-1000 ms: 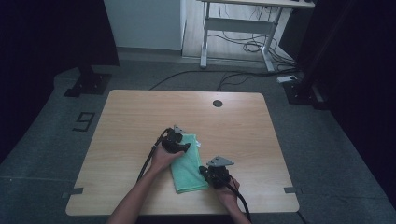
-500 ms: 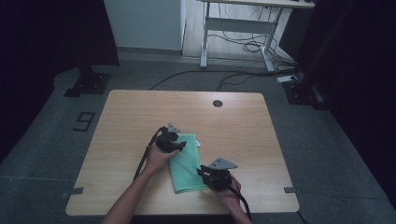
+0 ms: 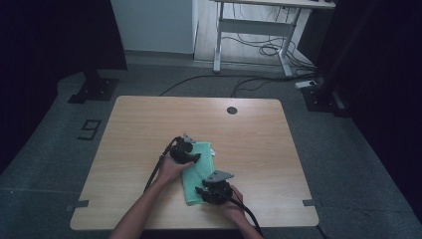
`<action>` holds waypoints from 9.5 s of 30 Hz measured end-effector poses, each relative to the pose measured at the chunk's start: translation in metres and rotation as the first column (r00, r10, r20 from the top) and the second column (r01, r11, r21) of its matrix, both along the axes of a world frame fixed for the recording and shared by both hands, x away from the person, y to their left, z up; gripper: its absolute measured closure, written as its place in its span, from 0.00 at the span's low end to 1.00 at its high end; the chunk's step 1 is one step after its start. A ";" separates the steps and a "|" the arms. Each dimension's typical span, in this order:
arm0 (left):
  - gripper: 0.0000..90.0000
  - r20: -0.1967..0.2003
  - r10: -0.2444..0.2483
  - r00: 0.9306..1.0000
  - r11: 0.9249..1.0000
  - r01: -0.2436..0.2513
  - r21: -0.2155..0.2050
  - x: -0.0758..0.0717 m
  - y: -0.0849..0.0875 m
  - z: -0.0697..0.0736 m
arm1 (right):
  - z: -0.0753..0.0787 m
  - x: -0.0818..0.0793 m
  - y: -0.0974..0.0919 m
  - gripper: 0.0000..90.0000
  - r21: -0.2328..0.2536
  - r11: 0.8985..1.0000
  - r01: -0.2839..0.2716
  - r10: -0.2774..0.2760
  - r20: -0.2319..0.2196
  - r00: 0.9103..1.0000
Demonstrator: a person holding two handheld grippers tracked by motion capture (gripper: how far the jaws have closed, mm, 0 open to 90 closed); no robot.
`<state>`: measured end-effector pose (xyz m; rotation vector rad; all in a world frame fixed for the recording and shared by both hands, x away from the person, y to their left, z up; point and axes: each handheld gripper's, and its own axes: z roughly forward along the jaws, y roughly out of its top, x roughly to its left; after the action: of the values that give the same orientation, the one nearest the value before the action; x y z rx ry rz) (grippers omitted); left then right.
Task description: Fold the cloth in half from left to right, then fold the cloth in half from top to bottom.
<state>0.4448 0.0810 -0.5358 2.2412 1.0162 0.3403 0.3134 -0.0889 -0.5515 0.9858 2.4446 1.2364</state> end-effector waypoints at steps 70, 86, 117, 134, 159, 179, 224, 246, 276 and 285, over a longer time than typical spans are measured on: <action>0.56 0.013 -0.068 0.998 0.997 0.068 -0.027 0.010 -0.056 -0.003 | 0.001 -0.029 0.015 0.51 -0.025 0.998 -0.062 0.062 -0.006 0.998; 0.55 0.108 -0.009 0.994 0.995 0.020 -0.101 -0.009 -0.012 0.045 | 0.026 -0.026 -0.010 0.46 0.098 0.995 -0.007 0.003 0.034 0.999; 0.59 -0.019 0.029 0.999 0.998 -0.030 -0.049 0.022 0.014 -0.002 | 0.010 0.088 0.036 0.59 -0.042 0.996 0.079 -0.079 -0.004 0.997; 0.59 -0.027 0.059 0.998 0.997 -0.061 -0.054 0.021 0.012 -0.002 | 0.003 0.025 0.034 0.58 -0.109 0.993 -0.037 0.045 0.071 0.996; 0.57 -0.044 0.033 0.998 0.998 -0.035 -0.060 0.002 -0.001 -0.001 | -0.001 -0.011 0.004 0.58 -0.050 0.996 -0.079 0.081 0.046 0.996; 0.57 0.019 0.084 0.996 0.991 -0.081 -0.110 0.001 0.034 0.025 | 0.025 0.026 -0.042 0.46 0.068 0.996 0.051 -0.054 0.036 0.998; 0.67 -0.055 0.035 0.998 0.993 -0.041 -0.111 0.008 0.020 -0.003 | 0.001 0.140 -0.057 0.59 -0.025 0.979 0.202 -0.203 -0.008 0.979; 0.96 -0.007 -0.024 1.000 0.986 0.022 -0.165 0.000 0.018 0.013 | 0.016 0.136 -0.064 0.92 0.064 0.992 0.110 -0.107 -0.037 0.994; 0.97 0.149 -0.040 0.988 0.979 0.069 -0.190 0.003 0.023 0.060 | 0.062 0.135 -0.069 0.92 0.134 0.986 0.099 -0.117 0.133 0.984; 0.96 0.173 -0.066 0.983 0.974 0.101 -0.203 -0.017 0.023 0.062 | 0.059 0.117 -0.073 0.91 0.150 0.986 0.070 -0.093 0.149 0.984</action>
<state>0.4275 0.1043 -0.4735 2.0215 0.8277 0.3578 0.4307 -0.1618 -0.4923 0.9756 2.2003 1.4222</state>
